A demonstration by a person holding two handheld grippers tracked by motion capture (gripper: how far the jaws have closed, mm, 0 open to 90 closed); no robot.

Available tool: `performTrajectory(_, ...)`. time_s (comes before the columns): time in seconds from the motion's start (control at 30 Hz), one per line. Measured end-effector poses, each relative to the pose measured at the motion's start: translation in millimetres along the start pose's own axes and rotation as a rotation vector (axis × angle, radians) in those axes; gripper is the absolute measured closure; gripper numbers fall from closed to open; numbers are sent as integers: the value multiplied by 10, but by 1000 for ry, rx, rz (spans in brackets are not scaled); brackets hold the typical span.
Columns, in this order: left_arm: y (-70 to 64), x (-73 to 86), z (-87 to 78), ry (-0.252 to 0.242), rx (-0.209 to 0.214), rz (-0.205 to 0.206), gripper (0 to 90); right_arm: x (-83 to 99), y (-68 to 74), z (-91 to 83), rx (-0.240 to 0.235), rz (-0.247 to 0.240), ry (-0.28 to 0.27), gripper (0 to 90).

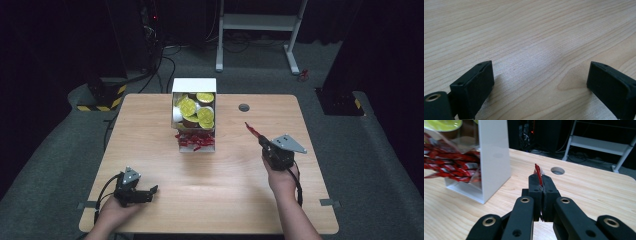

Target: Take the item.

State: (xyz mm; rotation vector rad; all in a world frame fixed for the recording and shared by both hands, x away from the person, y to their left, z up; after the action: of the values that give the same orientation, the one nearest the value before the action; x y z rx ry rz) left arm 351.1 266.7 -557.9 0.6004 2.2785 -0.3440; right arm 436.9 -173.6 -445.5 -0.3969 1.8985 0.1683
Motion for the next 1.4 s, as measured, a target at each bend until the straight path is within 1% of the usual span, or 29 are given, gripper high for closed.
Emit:
performTrajectory(0.17, 0, 0, 0, 0, 0, 0, 76, 4, -65, 73, 24, -4, 17, 884)
performTrajectory(0.47, 1, 0, -2, 2, 0, 0, 76, 27, -154, 196, 67, 7, 43, 883)
performTrajectory(0.67, 0, 0, -1, 0, 0, 0, 76, 74, -196, 290, 93, -4, 70, 883)
performTrajectory(0.87, 0, 0, -1, 0, 0, 0, 76, 114, -256, 348, 122, -15, 96, 883)
performTrajectory(1.13, -4, 6, -6, 0, 2, -3, 79, 237, -286, 456, 142, -22, 140, 882)
performTrajectory(1.27, -4, 6, -6, -1, 1, -3, 79, 324, -287, 500, 145, -15, 163, 878)
performTrajectory(1.4, -5, 6, -6, -1, 1, -3, 79, 390, -289, 526, 146, -7, 172, 875)
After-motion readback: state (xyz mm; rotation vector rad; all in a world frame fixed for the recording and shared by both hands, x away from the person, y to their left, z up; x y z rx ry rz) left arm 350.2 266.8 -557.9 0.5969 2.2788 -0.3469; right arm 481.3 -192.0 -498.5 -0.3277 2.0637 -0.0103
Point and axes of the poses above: each handheld gripper's, and its own axes: z roughly forward along the jaws, x roughly out of its underside, y roughly to its left, the point moved 4 cm from there along z, roughly forward along the jaws, and after that the axes turned 6 degrees about x, right-handed, at the moved point
